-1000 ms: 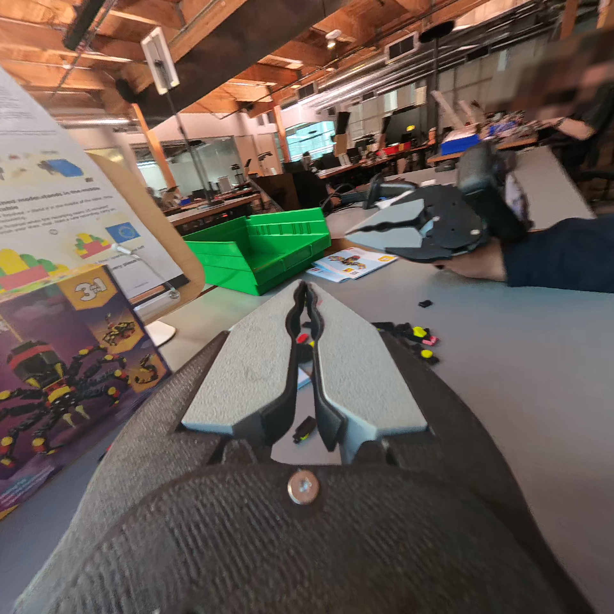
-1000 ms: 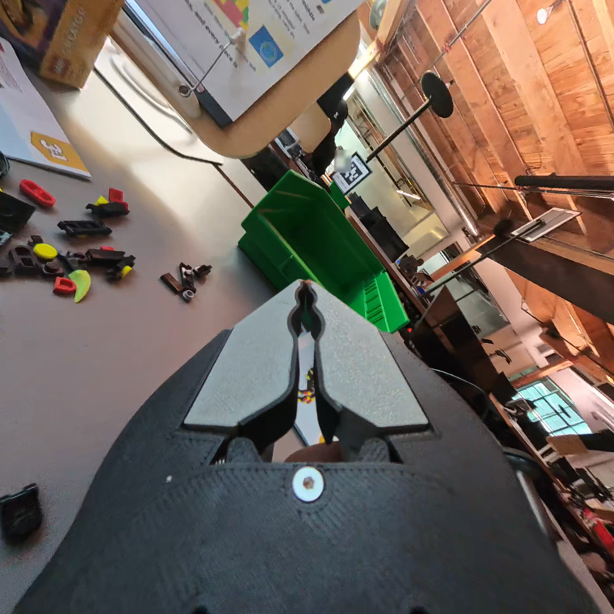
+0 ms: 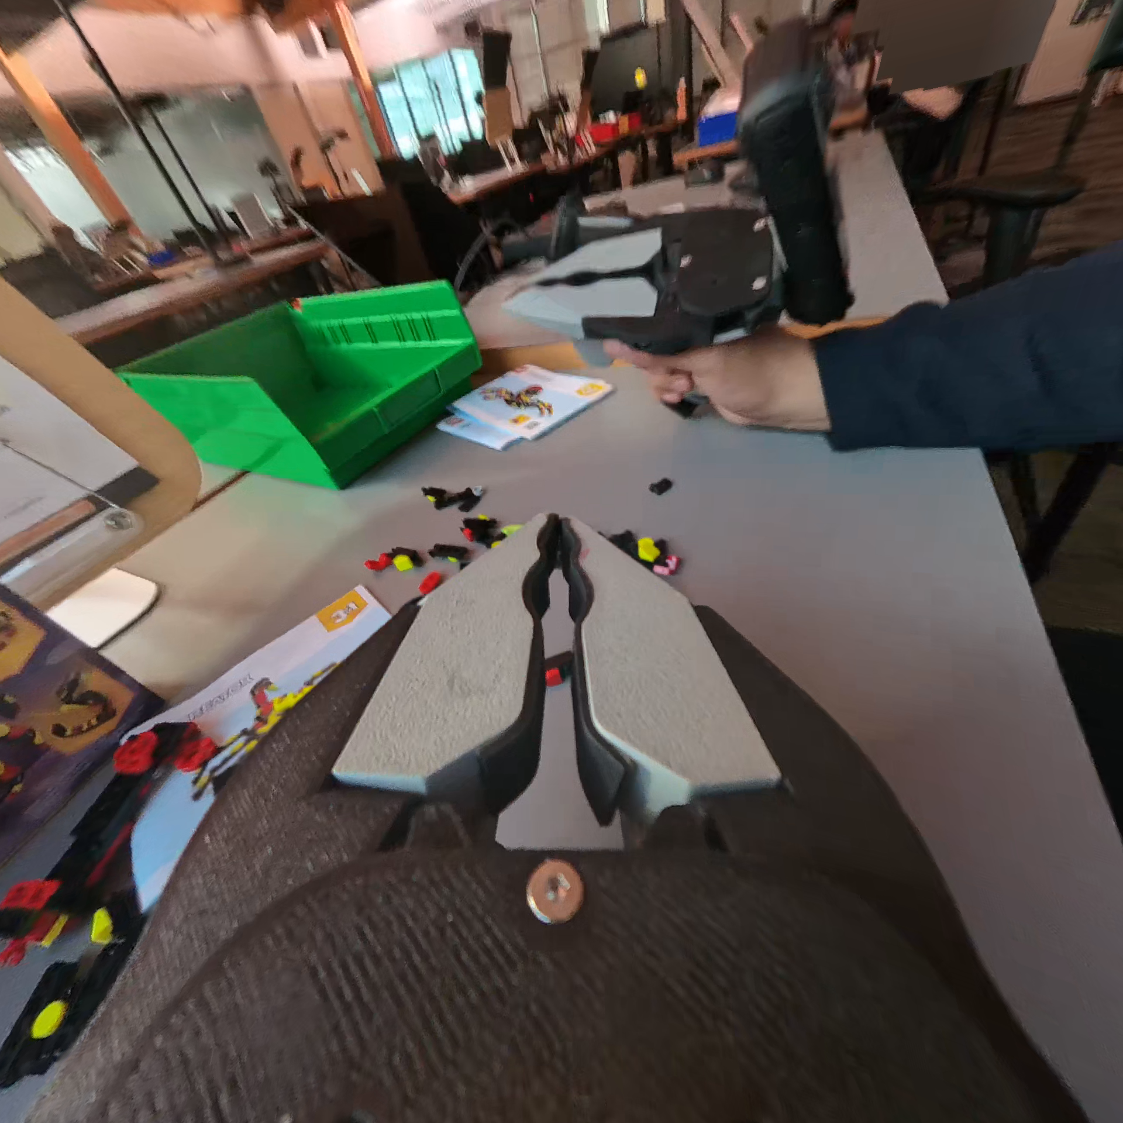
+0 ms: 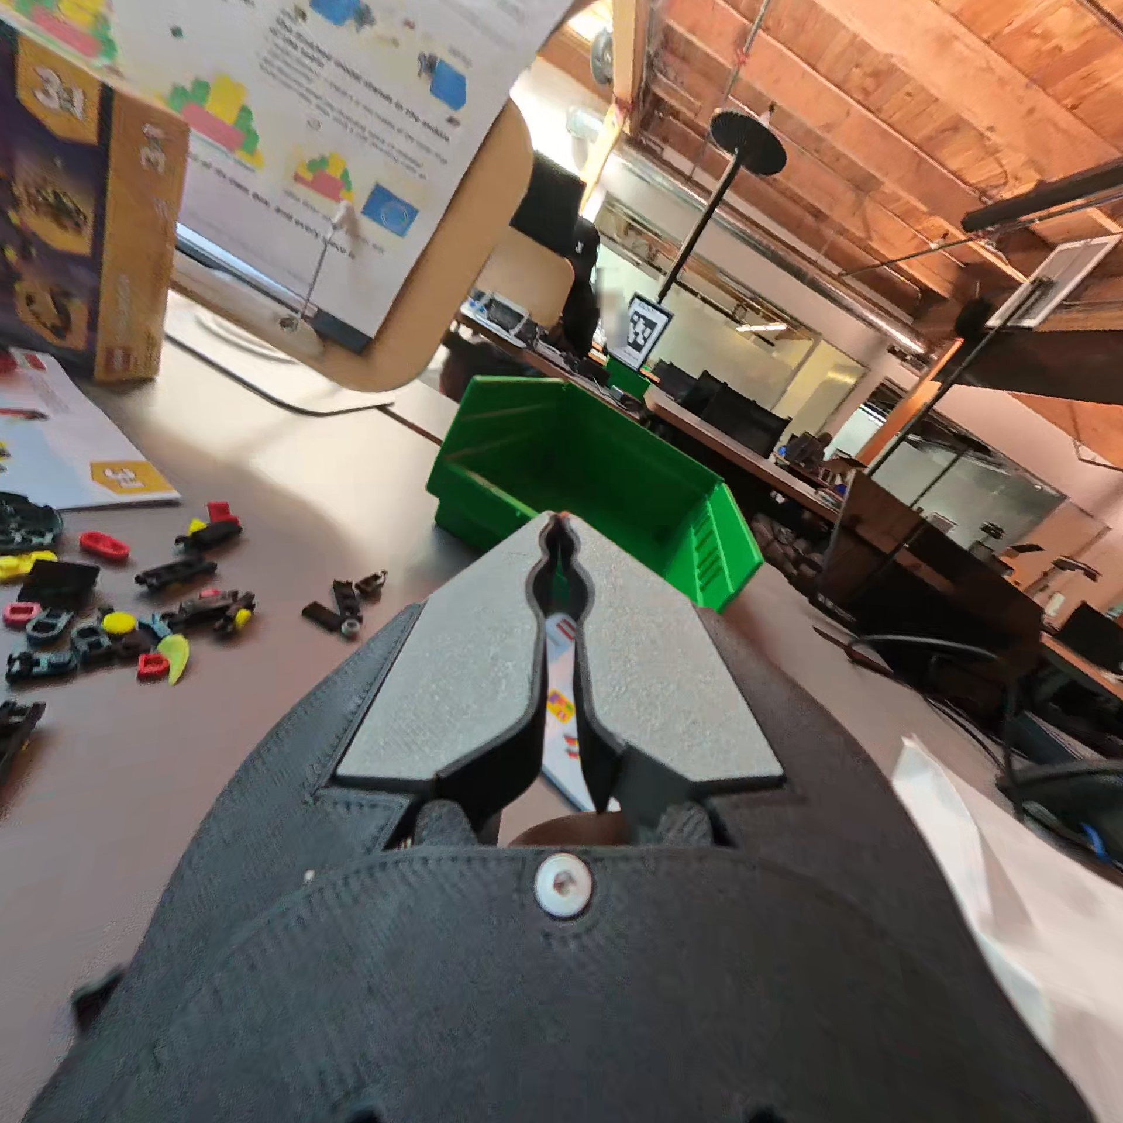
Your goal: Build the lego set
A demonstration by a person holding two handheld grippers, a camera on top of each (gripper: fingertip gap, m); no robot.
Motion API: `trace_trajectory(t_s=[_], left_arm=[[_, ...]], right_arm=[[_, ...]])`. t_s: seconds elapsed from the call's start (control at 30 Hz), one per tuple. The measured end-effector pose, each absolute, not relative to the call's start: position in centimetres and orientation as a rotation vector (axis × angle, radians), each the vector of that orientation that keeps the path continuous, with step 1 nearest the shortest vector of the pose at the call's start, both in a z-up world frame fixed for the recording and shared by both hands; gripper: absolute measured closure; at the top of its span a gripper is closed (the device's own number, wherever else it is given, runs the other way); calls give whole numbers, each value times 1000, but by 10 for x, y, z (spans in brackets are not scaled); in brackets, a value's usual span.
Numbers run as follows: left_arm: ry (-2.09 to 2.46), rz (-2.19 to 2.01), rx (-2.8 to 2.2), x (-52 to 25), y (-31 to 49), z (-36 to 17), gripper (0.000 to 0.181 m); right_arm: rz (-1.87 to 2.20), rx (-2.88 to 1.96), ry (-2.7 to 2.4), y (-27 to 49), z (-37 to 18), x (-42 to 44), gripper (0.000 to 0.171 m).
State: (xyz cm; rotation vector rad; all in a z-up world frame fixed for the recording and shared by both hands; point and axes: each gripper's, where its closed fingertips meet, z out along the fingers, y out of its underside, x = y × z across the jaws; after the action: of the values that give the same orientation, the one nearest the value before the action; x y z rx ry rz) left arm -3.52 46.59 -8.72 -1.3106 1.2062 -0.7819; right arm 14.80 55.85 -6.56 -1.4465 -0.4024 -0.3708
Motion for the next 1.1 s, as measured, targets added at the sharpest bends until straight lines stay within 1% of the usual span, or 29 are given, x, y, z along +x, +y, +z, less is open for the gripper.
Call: trace_trajectory(t_s=[0.1, 0.23, 0.4, 0.6, 0.77, 1.1], left_arm=[[1122, -821, -1262, -42, 467, -74, 181], [1086, -900, -1336, -43, 475, -75, 181], [1045, -920, -1298, -48, 473, -68, 181], [1107, -895, -1281, -42, 467, -72, 181], [1097, -880, -1286, -40, 475, -72, 181], [960, -810, -1237, -55, 495, -60, 181]], right_arm=[[-281, -1386, -477, 580, -60, 129, 171], [-140, -1407, -566, 597, -69, 101, 171], [-27, -1375, -545, 584, -62, 93, 171], [-3, -1354, -546, 578, -60, 94, 171], [-120, -1351, -606, 591, -66, 102, 171], [-88, -1377, -420, 581, -57, 131, 171]])
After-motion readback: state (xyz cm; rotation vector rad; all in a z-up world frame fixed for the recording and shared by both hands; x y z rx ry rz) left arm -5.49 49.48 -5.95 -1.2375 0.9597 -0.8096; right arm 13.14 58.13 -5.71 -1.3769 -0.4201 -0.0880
